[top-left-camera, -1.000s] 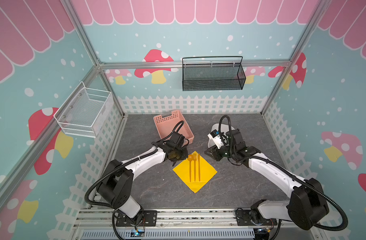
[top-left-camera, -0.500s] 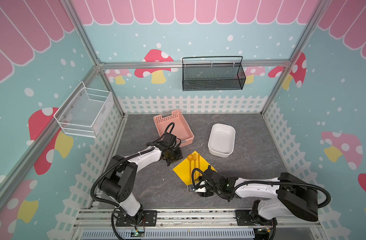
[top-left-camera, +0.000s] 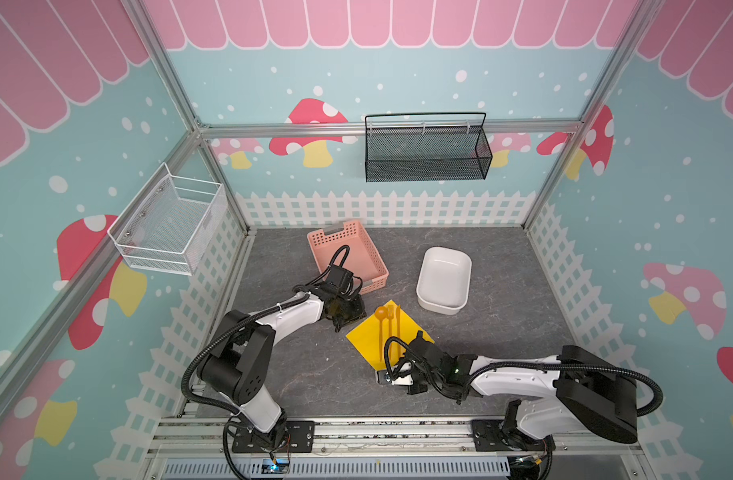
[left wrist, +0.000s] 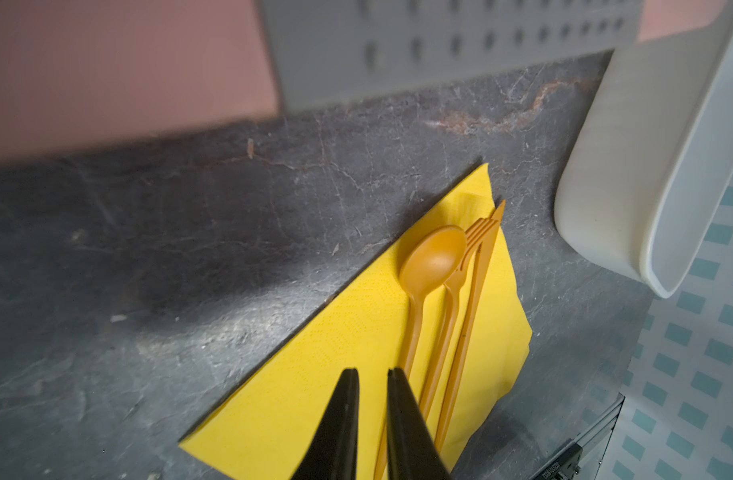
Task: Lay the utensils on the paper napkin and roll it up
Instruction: 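Move the right gripper to the near napkin corner while the left gripper follows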
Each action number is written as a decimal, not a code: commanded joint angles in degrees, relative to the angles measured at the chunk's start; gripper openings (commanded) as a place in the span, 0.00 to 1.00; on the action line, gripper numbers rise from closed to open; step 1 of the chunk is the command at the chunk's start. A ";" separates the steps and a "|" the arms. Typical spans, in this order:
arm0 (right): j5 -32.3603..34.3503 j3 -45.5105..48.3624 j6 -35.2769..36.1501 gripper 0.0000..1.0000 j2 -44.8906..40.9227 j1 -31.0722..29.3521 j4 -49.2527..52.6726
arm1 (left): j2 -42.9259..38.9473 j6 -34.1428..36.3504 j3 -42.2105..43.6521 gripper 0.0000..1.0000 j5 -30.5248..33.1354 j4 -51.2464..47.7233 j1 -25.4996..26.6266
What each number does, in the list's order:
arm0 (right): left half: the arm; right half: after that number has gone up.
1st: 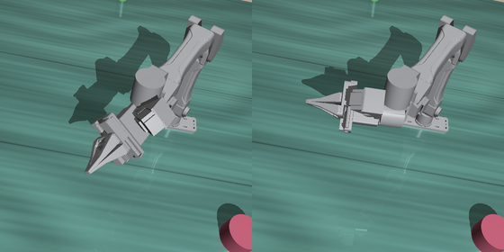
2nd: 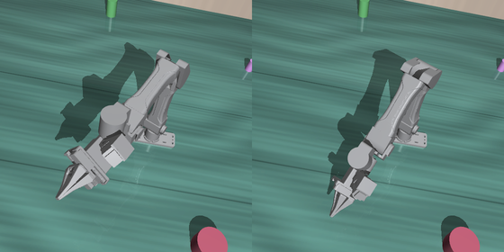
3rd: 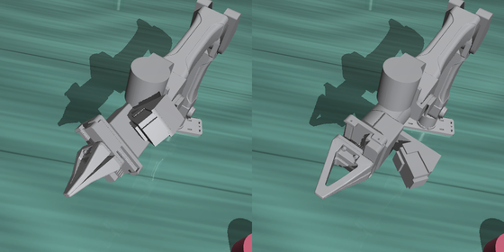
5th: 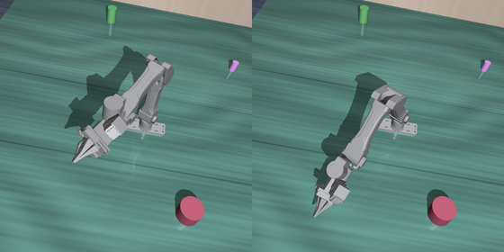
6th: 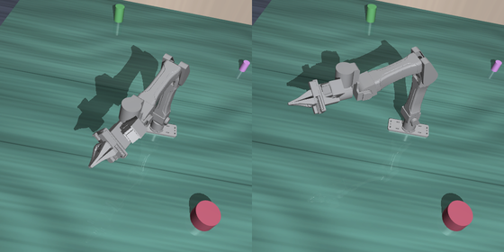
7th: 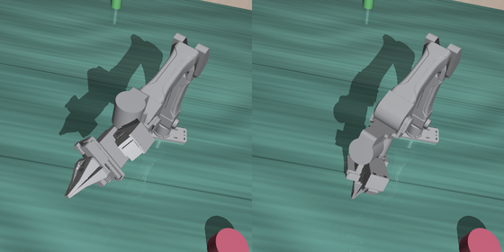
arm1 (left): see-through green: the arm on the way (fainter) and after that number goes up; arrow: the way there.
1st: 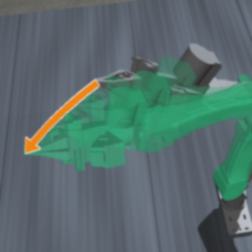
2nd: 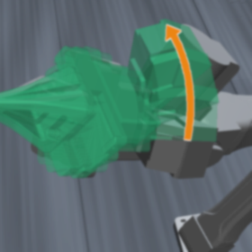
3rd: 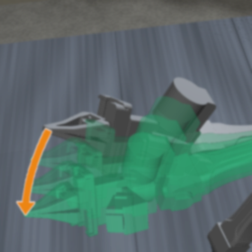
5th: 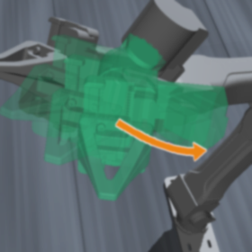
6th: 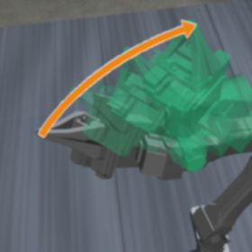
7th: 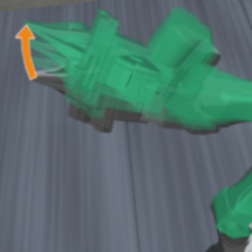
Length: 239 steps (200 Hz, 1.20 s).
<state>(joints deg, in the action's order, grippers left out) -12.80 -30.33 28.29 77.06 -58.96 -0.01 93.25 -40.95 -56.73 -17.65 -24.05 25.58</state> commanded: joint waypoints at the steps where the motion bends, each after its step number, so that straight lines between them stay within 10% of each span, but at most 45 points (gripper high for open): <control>1: 5.76 0.75 1.75 0.57 2.38 -2.10 -3.75 | 0.60 -1.15 0.79 0.17 -0.45 1.29 -0.25; 128: 11.19 2.29 3.00 0.55 1.96 -2.87 -8.60 | 1.43 -1.28 0.46 0.17 -1.59 1.55 -0.14; 239: 7.13 1.85 3.17 0.08 1.36 -2.79 -6.49 | 0.96 -1.13 1.16 0.17 -1.93 1.45 -0.18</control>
<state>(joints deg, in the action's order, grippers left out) -4.36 -28.88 30.65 79.31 -61.56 -7.18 94.96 -41.78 -56.53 -19.05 -23.24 25.58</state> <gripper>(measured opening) 0.101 0.173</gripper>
